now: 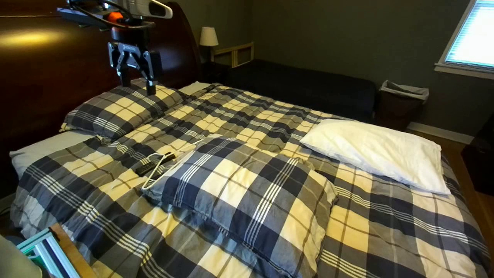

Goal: Pick up the black remote and put it on the checked black pillow

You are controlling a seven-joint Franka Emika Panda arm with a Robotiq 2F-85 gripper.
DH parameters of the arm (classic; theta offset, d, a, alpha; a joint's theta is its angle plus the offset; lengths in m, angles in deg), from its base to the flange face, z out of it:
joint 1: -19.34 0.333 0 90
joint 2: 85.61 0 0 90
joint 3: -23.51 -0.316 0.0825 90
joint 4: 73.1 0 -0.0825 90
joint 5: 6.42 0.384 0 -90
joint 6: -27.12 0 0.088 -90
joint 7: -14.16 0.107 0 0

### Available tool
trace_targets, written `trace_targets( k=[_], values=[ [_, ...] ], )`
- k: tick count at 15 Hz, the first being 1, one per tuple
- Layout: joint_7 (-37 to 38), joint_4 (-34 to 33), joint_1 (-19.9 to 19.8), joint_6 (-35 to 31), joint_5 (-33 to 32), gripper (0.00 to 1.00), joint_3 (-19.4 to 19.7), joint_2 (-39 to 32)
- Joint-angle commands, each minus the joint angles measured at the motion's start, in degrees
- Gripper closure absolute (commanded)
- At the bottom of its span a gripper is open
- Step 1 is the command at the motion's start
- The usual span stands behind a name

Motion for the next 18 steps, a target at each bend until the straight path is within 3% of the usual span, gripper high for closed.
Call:
trace_targets(
  k=[1,3,4,5,10,11,15,18],
  values=[
    [12.2,-6.4,1.5,-5.5,-0.4,0.00,-7.1,-8.7],
    [16.7,-10.3,1.9,-7.6,-2.7,0.00,-10.0,-14.6],
    [13.2,-12.8,2.9,-5.4,-1.7,0.00,-9.5,-18.0],
    [13.7,-7.4,3.2,-7.1,-1.2,0.00,-8.8,-10.9],
    [13.8,-8.6,3.6,-7.1,-1.2,0.00,-8.4,-12.4],
    [13.2,-8.6,3.6,-10.3,-0.4,0.00,-8.2,-13.3],
    [13.1,-14.0,4.6,-18.6,-0.7,0.00,-9.6,-26.7],
    [16.2,-19.3,6.9,-19.9,-3.9,0.00,-10.2,-36.9]
  ],
)
